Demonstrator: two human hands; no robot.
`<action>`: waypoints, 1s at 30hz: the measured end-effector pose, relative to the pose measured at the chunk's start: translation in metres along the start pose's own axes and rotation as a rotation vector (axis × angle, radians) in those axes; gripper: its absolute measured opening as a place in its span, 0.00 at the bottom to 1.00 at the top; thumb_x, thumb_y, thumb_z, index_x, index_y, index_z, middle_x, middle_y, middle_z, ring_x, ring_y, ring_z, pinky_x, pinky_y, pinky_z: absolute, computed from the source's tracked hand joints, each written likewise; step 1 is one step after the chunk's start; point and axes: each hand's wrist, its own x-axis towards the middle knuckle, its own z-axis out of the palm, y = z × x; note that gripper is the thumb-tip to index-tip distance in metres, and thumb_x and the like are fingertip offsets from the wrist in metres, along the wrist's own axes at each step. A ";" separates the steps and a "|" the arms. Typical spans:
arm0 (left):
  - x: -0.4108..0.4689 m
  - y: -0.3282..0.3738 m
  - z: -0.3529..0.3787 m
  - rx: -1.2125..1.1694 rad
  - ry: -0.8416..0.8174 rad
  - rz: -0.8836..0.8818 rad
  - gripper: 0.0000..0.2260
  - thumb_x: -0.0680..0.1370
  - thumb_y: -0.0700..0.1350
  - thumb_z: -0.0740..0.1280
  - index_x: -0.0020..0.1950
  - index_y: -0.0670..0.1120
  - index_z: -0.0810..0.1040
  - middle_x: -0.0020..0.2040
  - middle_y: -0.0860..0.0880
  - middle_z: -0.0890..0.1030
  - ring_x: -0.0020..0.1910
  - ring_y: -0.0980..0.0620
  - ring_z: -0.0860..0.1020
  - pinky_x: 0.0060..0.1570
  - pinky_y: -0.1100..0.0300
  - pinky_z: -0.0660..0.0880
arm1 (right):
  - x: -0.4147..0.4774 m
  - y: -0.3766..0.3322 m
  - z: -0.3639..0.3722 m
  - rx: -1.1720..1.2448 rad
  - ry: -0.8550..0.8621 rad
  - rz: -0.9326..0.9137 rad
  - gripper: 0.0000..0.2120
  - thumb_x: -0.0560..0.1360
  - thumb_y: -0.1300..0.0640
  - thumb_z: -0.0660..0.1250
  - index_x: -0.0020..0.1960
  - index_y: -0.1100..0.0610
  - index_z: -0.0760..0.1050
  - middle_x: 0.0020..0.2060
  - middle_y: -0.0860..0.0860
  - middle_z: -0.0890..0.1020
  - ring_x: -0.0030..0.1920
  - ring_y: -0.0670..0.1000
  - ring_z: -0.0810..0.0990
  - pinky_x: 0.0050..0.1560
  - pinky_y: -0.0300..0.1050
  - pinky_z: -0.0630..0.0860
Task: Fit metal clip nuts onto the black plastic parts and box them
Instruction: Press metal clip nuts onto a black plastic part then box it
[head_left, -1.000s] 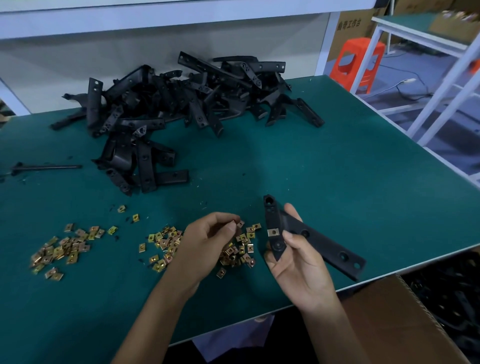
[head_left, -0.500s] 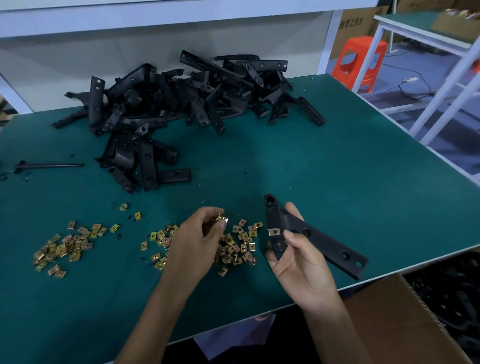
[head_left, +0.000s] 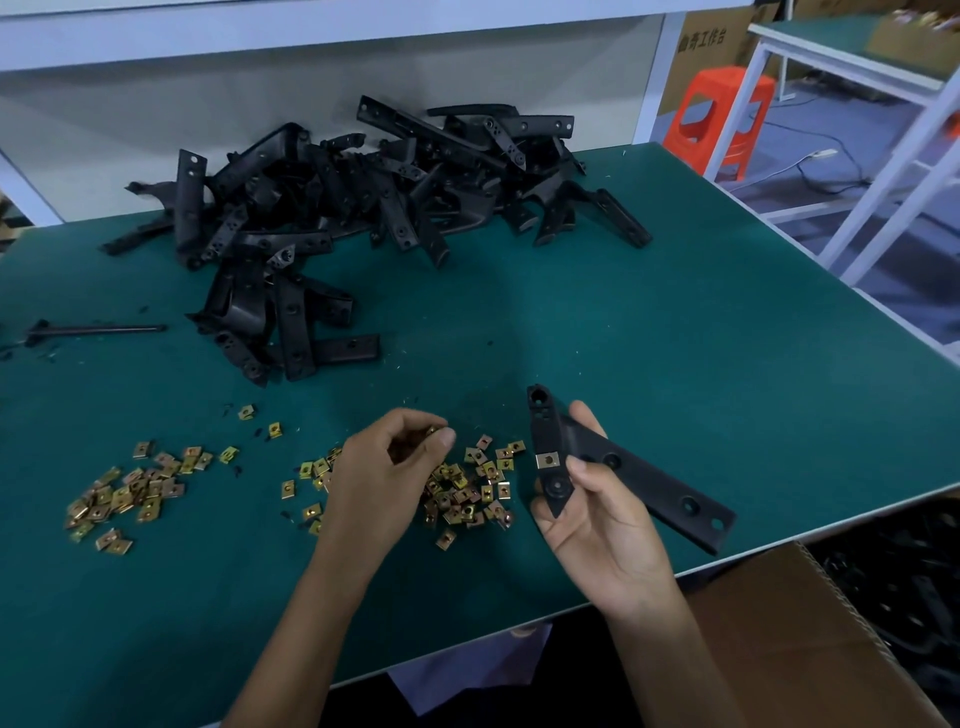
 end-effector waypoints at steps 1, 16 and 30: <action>-0.001 0.001 0.000 0.006 -0.012 0.005 0.04 0.78 0.52 0.71 0.49 0.63 0.81 0.43 0.57 0.84 0.44 0.57 0.82 0.45 0.59 0.78 | 0.000 0.000 0.000 -0.001 -0.003 0.000 0.22 0.74 0.66 0.64 0.60 0.46 0.84 0.48 0.52 0.86 0.38 0.47 0.83 0.34 0.41 0.79; -0.012 0.049 0.037 -0.768 -0.152 -0.371 0.09 0.77 0.34 0.69 0.44 0.44 0.87 0.44 0.43 0.87 0.40 0.52 0.84 0.39 0.63 0.80 | -0.001 0.001 0.006 -0.167 -0.055 -0.012 0.24 0.68 0.61 0.72 0.62 0.44 0.81 0.60 0.56 0.84 0.55 0.54 0.84 0.51 0.50 0.82; -0.013 0.046 0.044 -0.842 -0.063 -0.401 0.07 0.74 0.35 0.71 0.51 0.41 0.82 0.43 0.44 0.86 0.39 0.51 0.84 0.40 0.60 0.82 | 0.000 0.006 0.004 -0.289 -0.066 -0.039 0.23 0.71 0.62 0.70 0.62 0.44 0.78 0.58 0.57 0.84 0.52 0.55 0.83 0.48 0.51 0.78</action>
